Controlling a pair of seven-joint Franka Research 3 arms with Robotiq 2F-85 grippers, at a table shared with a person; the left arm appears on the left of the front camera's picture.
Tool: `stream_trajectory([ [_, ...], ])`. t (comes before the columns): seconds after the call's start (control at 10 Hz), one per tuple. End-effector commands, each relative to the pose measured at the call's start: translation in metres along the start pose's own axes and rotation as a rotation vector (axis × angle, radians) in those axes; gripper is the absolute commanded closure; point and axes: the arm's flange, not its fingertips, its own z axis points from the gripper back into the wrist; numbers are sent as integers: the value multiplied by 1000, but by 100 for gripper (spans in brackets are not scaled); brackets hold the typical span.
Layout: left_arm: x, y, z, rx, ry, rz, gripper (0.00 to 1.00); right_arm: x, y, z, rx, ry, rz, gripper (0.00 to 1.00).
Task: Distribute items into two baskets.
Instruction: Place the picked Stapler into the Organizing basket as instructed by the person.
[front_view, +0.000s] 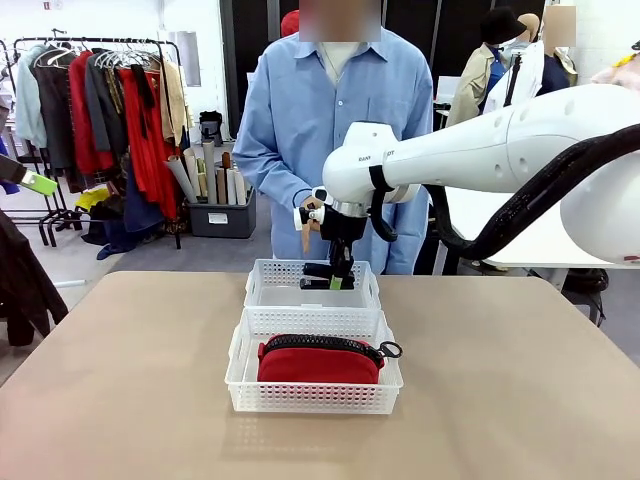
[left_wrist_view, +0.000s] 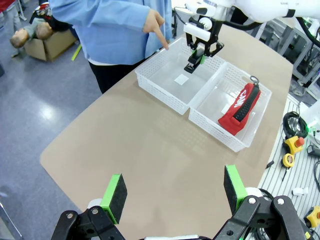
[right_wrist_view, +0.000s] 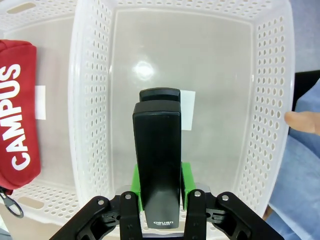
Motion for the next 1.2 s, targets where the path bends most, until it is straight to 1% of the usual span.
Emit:
stream_trajectory([
  [0.0, 0, -1, 0, -12, -23, -5, 0, 2, -7, 2, -35, 1, 11, 77],
  [0.4, 0, -1, 0, -12, -23, -5, 0, 2, -9, -10, -29, 8, 4, 77],
  [0.6, 0, -1, 0, -12, -23, -5, 0, -1, -9, -16, -45, 9, 13, 77],
  [1.1, 0, -1, 0, -12, -23, -5, 0, -3, -12, -32, -6, 18, 18, 77],
])
